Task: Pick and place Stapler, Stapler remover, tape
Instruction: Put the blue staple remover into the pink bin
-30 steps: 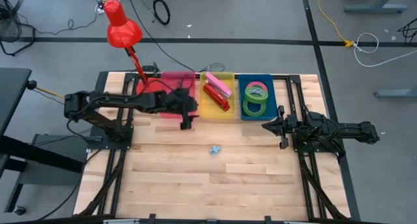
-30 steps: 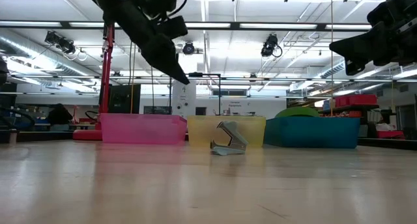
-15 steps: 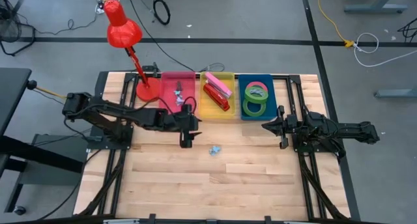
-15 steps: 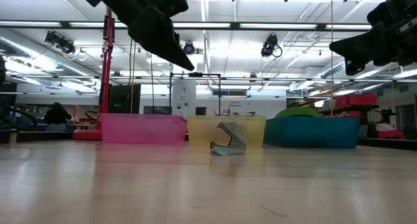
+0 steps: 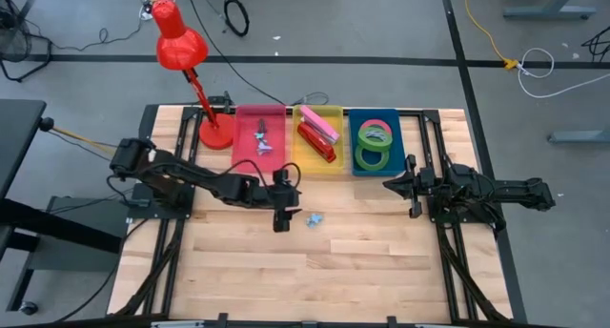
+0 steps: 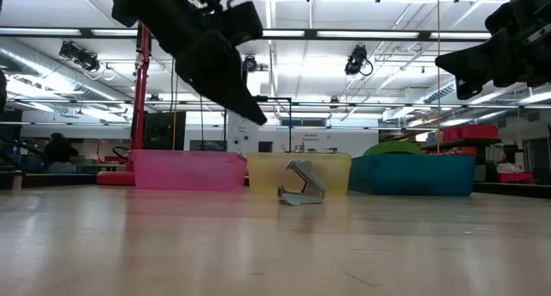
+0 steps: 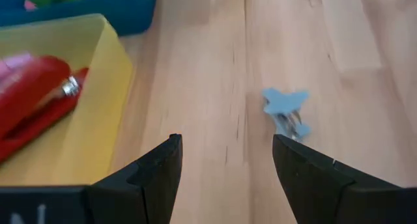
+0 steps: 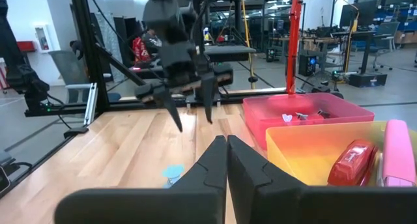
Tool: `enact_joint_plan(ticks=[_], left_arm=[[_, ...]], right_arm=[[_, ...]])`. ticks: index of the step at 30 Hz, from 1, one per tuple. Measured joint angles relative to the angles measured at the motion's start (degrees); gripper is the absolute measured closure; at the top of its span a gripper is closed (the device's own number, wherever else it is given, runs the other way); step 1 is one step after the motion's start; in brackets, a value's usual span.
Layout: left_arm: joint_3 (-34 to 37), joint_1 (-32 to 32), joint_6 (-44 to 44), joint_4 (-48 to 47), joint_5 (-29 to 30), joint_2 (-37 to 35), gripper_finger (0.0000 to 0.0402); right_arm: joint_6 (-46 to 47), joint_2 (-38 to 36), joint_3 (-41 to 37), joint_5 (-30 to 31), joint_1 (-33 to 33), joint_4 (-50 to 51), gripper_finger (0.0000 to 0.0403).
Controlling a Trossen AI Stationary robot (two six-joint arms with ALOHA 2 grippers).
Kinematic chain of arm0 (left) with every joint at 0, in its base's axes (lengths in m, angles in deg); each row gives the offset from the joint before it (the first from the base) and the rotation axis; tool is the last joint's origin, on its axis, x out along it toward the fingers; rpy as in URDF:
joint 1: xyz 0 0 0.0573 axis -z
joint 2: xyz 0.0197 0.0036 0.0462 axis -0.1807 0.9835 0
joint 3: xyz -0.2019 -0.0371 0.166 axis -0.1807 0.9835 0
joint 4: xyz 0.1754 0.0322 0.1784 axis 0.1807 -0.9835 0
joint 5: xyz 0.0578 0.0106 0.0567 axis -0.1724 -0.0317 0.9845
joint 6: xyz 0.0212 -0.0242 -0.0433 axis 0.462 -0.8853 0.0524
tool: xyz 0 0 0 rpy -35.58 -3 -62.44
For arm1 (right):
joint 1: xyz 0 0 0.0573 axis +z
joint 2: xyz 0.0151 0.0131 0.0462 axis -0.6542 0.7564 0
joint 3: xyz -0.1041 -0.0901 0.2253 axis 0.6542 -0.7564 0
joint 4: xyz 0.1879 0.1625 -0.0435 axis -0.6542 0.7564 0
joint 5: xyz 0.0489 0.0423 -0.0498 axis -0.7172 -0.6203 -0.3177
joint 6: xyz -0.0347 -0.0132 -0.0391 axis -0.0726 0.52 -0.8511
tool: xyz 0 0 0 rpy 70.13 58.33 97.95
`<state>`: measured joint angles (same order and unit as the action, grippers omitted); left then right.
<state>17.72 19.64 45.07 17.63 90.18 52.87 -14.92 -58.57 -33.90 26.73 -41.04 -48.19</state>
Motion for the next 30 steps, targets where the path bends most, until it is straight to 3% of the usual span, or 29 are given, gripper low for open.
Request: enact_joint_plan(ticks=[13,21,27,30], left_arm=[[-0.06,0.84,-6.76,4.27,0.25,5.47,0.0161],[-0.07,2.08,12.42,3.98,0.17,5.48,0.0161],[-0.07,2.00,12.61,6.67,-1.53,5.48,0.0161],[-0.07,2.27,6.87,8.66,-2.06,5.48,0.0161]], right_arm=[[0.00,0.00,0.00,0.01,0.01,-0.01,0.0387],[-0.01,0.00,0.00,0.00,0.02,0.00,0.0387],[-0.01,0.00,0.00,0.00,0.02,-0.01,0.0387],[0.01,0.00,0.00,0.01,0.02,0.01,0.0387]])
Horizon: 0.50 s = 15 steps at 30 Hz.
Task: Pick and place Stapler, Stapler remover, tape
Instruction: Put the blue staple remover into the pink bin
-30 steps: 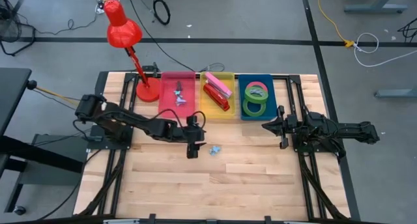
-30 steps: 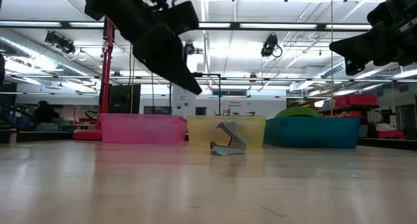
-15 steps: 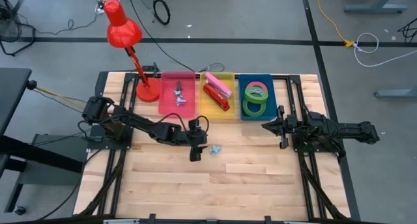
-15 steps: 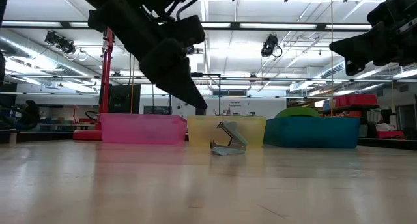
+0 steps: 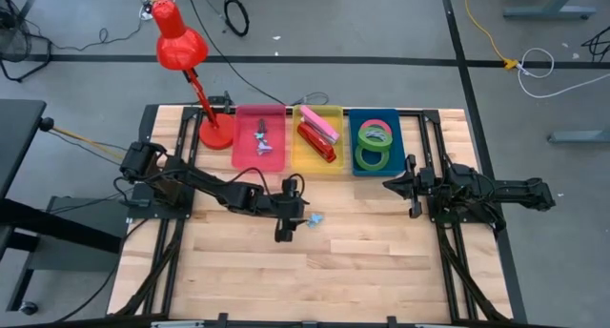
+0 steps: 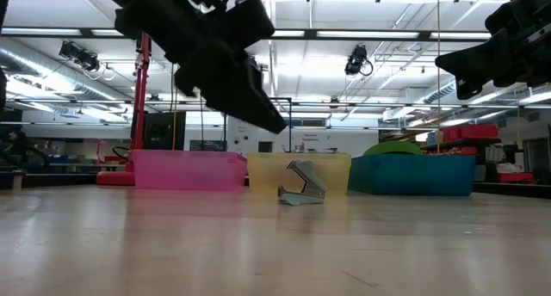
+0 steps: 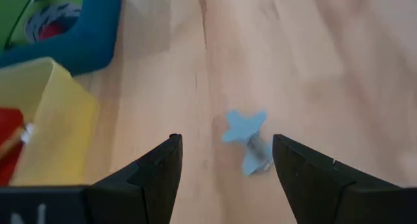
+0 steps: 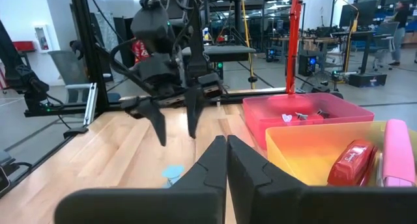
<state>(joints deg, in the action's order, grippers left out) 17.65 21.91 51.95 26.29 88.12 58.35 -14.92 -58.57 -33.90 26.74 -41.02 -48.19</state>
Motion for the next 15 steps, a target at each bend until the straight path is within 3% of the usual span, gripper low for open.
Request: enact_joint_plan(ticks=[6,11,15], left_arm=[[0.00,0.25,-15.14,1.75,0.85,0.00,0.0161],[-0.59,1.57,-17.78,0.58,1.21,0.00,0.0161],[-5.10,2.02,-20.09,-5.99,2.53,0.01,0.0161]], right_arm=[[-0.02,0.00,0.00,0.01,-0.02,-0.02,0.0387],[-0.02,0.00,0.00,0.00,-0.02,-0.01,0.0387],[-0.01,0.00,0.00,-0.01,0.00,-0.02,0.0387]])
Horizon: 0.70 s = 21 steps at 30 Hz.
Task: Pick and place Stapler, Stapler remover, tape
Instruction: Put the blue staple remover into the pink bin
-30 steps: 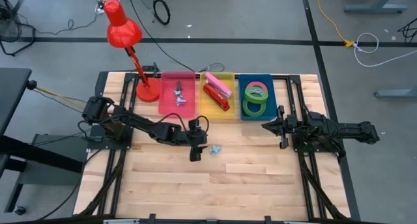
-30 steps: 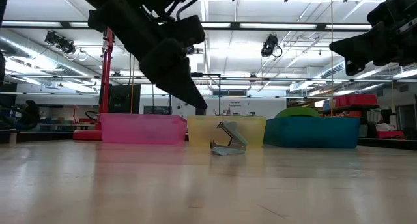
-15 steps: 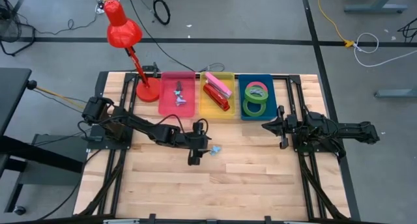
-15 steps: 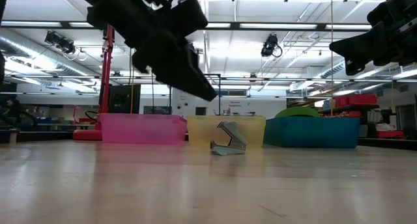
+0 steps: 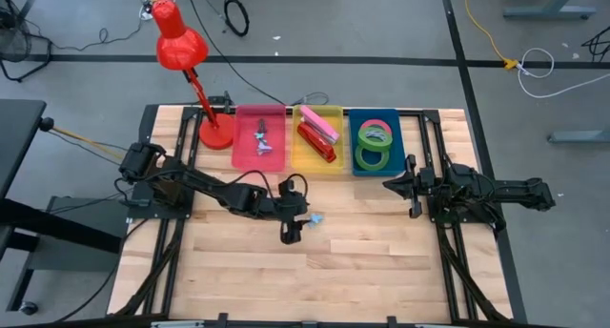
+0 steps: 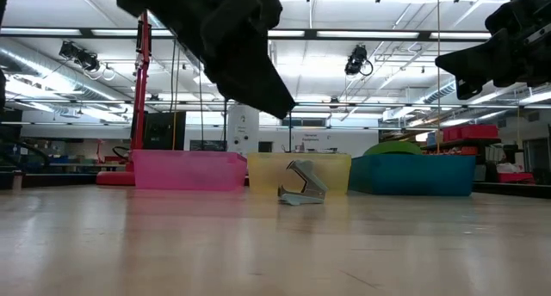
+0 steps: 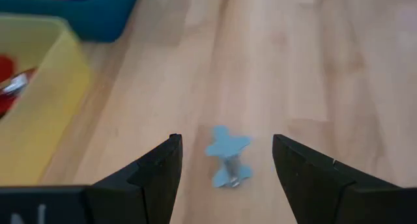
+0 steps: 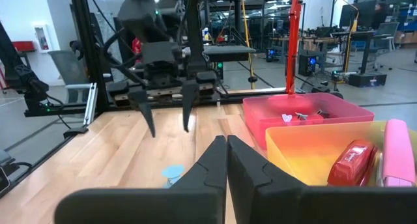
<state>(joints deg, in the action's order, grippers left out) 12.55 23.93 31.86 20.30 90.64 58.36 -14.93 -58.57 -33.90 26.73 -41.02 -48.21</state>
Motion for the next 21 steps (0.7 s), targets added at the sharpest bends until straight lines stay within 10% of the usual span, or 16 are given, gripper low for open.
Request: enact_joint_plan(ticks=[21], left_arm=[[-10.29,-0.02,-14.81,-15.51,2.77,9.73,0.0161]], right_arm=[[-0.01,0.00,0.00,0.00,-0.01,0.02,0.0387]])
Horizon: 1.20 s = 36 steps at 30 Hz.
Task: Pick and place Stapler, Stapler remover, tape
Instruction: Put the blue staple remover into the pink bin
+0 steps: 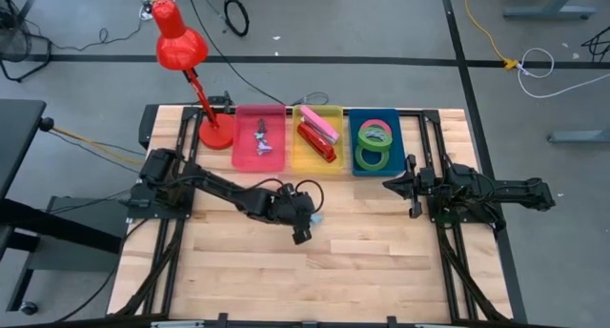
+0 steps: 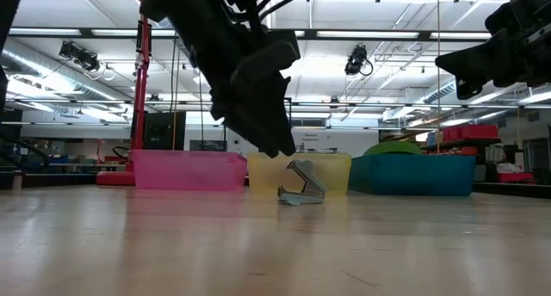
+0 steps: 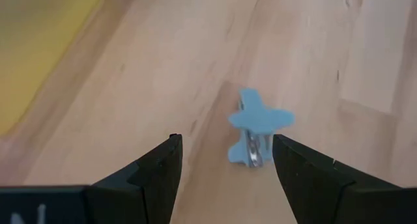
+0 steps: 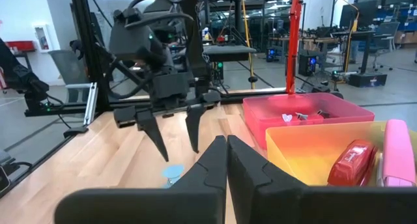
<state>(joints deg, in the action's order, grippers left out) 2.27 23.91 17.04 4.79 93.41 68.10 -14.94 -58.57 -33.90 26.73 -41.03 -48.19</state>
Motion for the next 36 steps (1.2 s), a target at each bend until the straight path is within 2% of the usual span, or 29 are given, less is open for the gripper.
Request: enact_joint_plan(ticks=[12,24,31,36], left_arm=[[0.02,1.00,-1.28,-1.06,-2.68,0.00,0.0161],[0.11,1.00,-1.80,2.54,-2.62,6.08,0.0161],[0.11,1.18,-1.34,5.35,2.85,6.29,0.0161],[0.08,1.08,-1.17,8.52,3.11,6.80,0.0161]], right_arm=[[0.02,0.00,0.00,0.02,0.00,-0.02,0.0387],[0.02,0.00,0.00,0.00,-0.01,-0.02,0.0387],[0.01,0.00,0.01,0.02,0.00,-0.02,0.0387],[0.01,0.00,0.00,0.01,0.01,0.00,0.0387]])
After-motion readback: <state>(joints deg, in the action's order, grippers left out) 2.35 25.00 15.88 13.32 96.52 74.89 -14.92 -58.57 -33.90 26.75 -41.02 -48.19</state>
